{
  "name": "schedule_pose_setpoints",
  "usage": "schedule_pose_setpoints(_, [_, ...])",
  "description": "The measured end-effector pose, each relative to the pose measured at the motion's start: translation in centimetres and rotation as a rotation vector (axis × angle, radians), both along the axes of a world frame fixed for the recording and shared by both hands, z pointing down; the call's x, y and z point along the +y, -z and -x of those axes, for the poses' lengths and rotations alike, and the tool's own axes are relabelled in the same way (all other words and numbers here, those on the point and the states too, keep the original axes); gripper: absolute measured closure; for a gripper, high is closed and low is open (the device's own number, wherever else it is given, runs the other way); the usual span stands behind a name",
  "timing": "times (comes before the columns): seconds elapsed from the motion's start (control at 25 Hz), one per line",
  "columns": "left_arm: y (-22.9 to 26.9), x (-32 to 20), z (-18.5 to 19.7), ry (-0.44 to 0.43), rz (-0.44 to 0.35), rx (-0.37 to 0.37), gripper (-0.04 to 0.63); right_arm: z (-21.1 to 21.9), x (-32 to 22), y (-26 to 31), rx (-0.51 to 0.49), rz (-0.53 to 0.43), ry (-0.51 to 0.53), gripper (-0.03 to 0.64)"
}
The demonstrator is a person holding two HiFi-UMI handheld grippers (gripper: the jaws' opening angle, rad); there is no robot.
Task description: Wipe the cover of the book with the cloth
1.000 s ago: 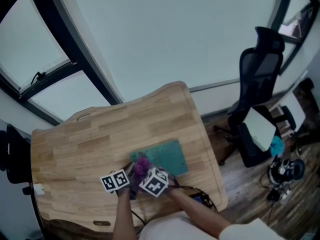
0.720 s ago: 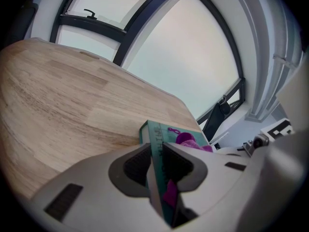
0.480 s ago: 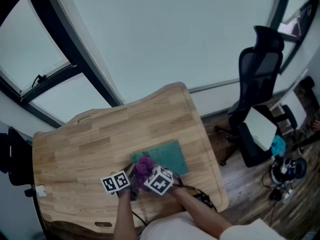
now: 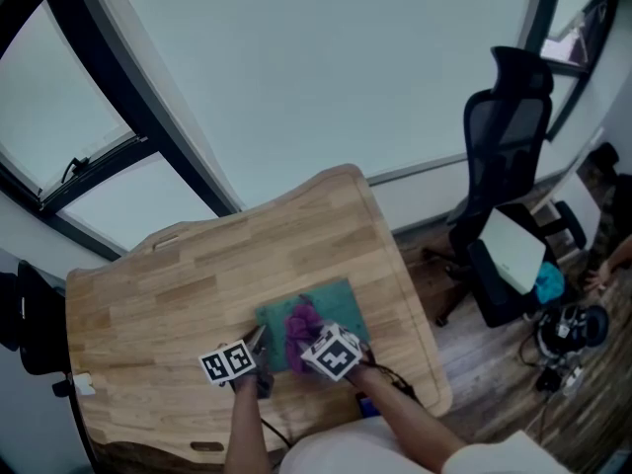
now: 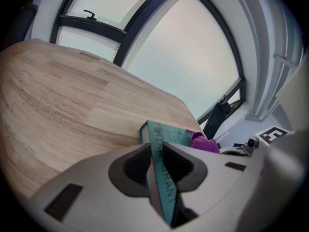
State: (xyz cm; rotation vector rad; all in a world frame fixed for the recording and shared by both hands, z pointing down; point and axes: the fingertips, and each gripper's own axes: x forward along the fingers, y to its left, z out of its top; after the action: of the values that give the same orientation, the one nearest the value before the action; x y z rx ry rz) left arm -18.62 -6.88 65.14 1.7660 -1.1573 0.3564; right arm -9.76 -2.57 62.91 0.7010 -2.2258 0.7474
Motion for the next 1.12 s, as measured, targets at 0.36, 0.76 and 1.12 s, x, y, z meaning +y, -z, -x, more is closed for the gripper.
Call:
schedule_pose_setpoints(0.36, [0.0, 0.0, 0.1, -0.014, -0.007, -0.004, 0.52, -1.7, -0.4, 0.1, -0.009, 0.004, -0.04, 0.531])
schedule_pose_setpoints(0.76, [0.1, -0.1, 0.0, -0.011, -0.009, -0.002, 0.52, -3.5, -1.1, 0.2, -0.012, 0.004, -0.089, 0.531])
schedule_pose_setpoints(1.12, [0.0, -0.1, 0.1, -0.011, -0.011, 0.002, 0.52, -4.9, -1.5, 0.1, -0.009, 0.005, -0.128, 0.531])
